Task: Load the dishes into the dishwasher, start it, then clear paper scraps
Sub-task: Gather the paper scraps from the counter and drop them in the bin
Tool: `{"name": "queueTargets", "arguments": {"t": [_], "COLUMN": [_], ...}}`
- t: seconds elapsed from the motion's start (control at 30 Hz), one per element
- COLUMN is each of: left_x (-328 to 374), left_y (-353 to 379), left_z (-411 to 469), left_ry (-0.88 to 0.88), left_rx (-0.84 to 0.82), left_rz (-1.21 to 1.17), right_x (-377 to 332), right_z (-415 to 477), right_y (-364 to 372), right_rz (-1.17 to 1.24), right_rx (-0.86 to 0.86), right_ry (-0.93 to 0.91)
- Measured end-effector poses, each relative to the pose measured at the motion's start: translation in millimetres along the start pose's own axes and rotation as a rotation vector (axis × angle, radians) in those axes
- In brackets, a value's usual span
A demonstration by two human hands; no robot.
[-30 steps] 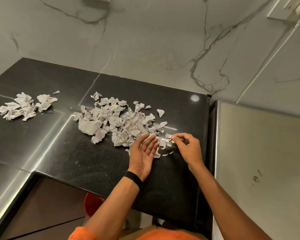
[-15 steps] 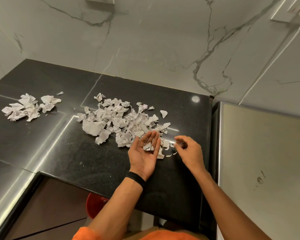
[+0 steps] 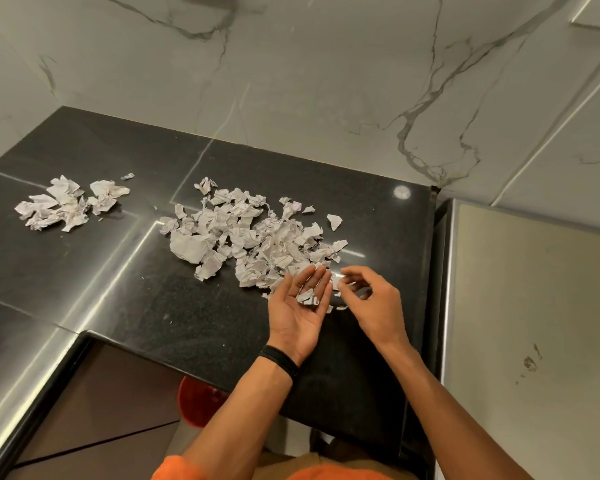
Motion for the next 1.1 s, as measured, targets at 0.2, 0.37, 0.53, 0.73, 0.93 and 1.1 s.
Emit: {"name": "queueTargets", "arguments": {"t": [0.2,0.37,0.53,0.73,0.93,1.1], "left_x": [-9,1,12,11,-1,7], "left_y": [9,2,-9,-13,-18,-25], "left_z": [3,-3,-10,-14,-11,-11], "left_ry": [-0.028,-0.02,0.015,0.02,-0.033,-0.055], "left_rx": [-0.028,-0.052,-0.028,0.005,0.002,-0.006], "left_rz": [-0.027,-0.081,-0.073,-0.058,-0.043,-0.031], "right_x": [-31,14,27,43,-3,-44], "right_z": [-2,20,21,14,-4,-21], "right_y": [11,8,27,1,7,48], "right_rz": [0.061,-0.147,-0.353,-0.007,0.375,0.323], "right_rx": [-0.078,-0.076,-0.264,-0.041,0.05,-0.14], "right_ry": [-0.09,-0.004,-0.107,0.169,0.247,0.179]}}
Point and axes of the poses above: each hand's wrist, its own z-axis towards the middle knuckle, its own y-axis out of the palm, x = y × z, the point moved 8 cm from there along z, towards the middle knuckle, and after that the axes turned 12 degrees about -y, right-handed, at the moved point
